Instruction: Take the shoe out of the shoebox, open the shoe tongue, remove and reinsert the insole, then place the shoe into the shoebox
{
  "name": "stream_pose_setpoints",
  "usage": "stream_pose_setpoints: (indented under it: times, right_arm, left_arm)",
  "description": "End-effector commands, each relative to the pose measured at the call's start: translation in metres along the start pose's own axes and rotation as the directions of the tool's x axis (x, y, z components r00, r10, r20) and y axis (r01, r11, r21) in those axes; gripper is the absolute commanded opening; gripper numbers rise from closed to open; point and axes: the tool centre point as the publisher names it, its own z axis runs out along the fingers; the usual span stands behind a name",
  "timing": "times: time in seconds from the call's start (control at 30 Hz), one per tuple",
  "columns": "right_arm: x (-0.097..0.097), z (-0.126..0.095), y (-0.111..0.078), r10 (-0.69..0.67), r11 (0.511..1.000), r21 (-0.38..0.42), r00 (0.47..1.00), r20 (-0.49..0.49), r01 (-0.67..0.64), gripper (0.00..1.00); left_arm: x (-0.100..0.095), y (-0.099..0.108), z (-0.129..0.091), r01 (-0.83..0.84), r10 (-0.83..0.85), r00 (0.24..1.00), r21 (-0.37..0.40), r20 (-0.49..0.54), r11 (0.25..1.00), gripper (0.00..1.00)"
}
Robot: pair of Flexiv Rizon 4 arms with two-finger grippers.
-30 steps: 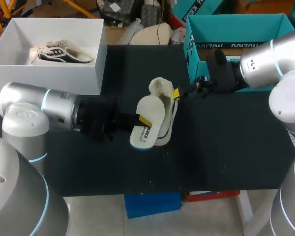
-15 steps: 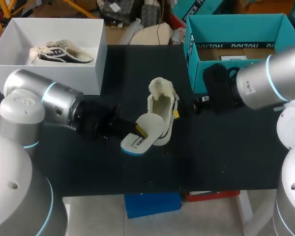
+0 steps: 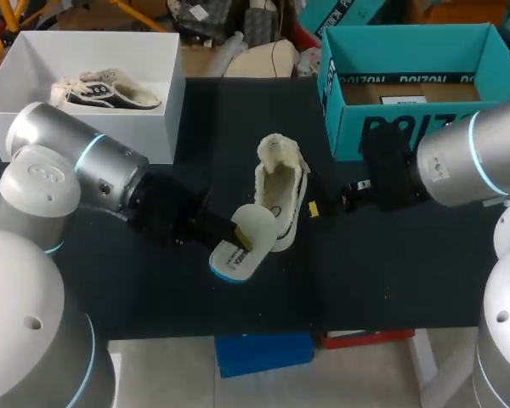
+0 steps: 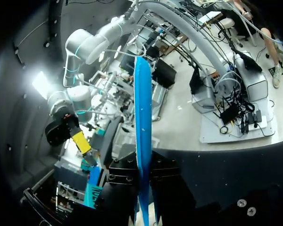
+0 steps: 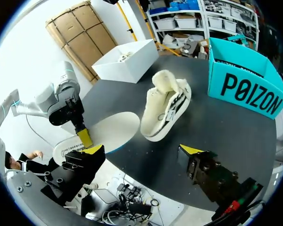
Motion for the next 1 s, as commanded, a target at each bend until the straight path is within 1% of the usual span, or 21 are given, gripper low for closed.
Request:
stream_pose_setpoints:
  times: [0.03, 0.17, 0.23, 0.3, 0.4, 0.57, 0.63, 0.83, 1.0]
  right_arm:
    - [0.001, 0.0, 0.0, 0.0, 1.0, 0.001, 1.0, 0.001, 0.0, 1.0]
    - [0.001, 0.0, 0.0, 0.0, 1.0, 0.001, 1.0, 0.001, 0.0, 1.0]
    - [0.001, 0.0, 0.0, 0.0, 1.0, 0.001, 1.0, 0.001, 0.0, 1.0]
    - [0.001, 0.0, 0.0, 0.0, 1.0, 0.001, 1.0, 0.001, 0.0, 1.0]
    - [0.001, 0.0, 0.0, 0.0, 1.0, 0.001, 1.0, 0.001, 0.0, 1.0]
    - [0.001, 0.0, 0.0, 0.0, 1.0, 0.001, 1.0, 0.001, 0.0, 1.0]
    - [0.001, 0.0, 0.0, 0.0, 1.0, 0.001, 1.0, 0.001, 0.0, 1.0]
    - [0.001, 0.0, 0.0, 0.0, 1.0, 0.001, 1.0, 0.001, 0.0, 1.0]
    - [0.001, 0.0, 0.0, 0.0, 1.0, 0.001, 1.0, 0.001, 0.0, 1.0]
  left_arm:
    - [-0.001, 0.014, 0.003, -0.029, 0.03, 0.991, 0.014, -0.13, 0.999, 0.0]
    - [0.006, 0.026, 0.011, -0.091, 0.097, 0.976, 0.037, -0.196, 0.995, 0.0]
    - [0.01, 0.032, 0.015, -0.117, 0.124, 0.96, 0.043, -0.252, 0.992, 0.0]
    - [0.013, 0.038, 0.018, -0.106, 0.119, 0.962, 0.067, -0.244, 0.992, 0.0]
    - [0.016, 0.048, 0.02, -0.11, 0.123, 0.951, 0.059, -0.284, 0.992, 0.0]
    - [0.014, 0.063, 0.023, -0.106, 0.117, 0.947, 0.054, -0.298, 0.993, 0.0]
    - [0.014, 0.071, 0.024, -0.115, 0.121, 0.94, 0.04, -0.318, 0.993, 0.0]
    - [0.012, 0.091, 0.026, -0.101, 0.099, 0.942, 0.011, -0.321, 0.995, 0.0]
    - [0.007, 0.107, 0.029, -0.089, 0.091, 0.945, 0.019, -0.314, 0.996, 0.0]
